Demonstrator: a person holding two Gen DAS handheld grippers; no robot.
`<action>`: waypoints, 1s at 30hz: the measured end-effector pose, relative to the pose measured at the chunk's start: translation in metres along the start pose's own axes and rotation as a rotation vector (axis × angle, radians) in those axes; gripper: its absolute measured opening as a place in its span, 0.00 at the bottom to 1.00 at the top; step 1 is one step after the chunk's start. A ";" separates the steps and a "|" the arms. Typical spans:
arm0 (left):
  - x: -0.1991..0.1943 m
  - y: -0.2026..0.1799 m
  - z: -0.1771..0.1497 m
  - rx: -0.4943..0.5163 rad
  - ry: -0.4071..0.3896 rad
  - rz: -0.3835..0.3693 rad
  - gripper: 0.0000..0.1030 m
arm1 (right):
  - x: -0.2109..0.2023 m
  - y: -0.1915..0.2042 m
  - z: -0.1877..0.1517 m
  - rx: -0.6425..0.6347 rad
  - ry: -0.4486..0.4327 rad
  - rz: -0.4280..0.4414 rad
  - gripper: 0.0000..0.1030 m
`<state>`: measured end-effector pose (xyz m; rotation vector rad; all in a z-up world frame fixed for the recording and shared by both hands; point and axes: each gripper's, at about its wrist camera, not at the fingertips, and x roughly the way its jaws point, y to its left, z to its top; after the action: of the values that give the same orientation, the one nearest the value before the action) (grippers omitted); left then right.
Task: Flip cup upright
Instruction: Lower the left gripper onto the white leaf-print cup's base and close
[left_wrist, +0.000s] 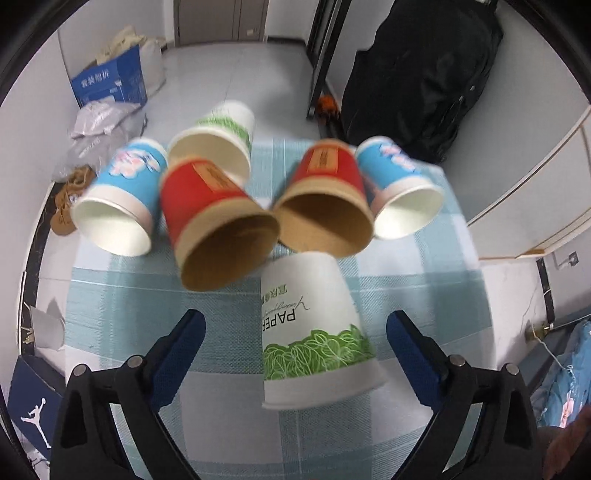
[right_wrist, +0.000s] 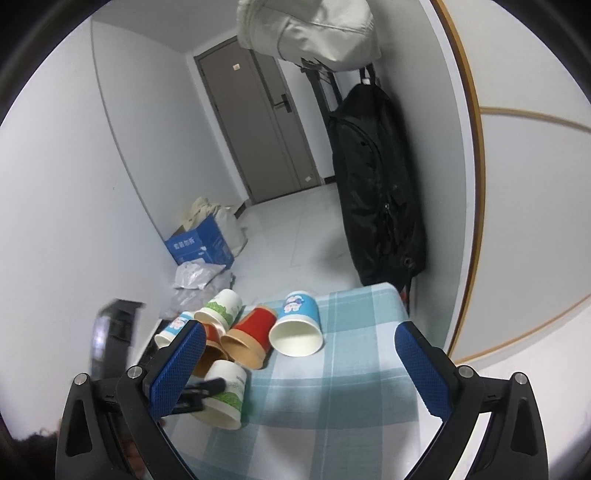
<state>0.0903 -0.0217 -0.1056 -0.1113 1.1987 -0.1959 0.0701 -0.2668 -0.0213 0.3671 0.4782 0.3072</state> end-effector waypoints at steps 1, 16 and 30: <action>0.003 0.001 0.000 -0.005 0.016 0.003 0.91 | 0.001 -0.001 -0.001 0.006 0.004 0.000 1.00; 0.001 0.000 -0.011 -0.008 0.104 -0.040 0.60 | 0.007 -0.002 -0.004 0.022 0.040 0.021 1.00; -0.068 0.000 -0.021 0.011 -0.025 -0.075 0.58 | 0.013 0.006 -0.011 0.008 0.085 0.021 1.00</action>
<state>0.0469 -0.0070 -0.0511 -0.1487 1.1687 -0.2662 0.0745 -0.2532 -0.0332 0.3685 0.5589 0.3426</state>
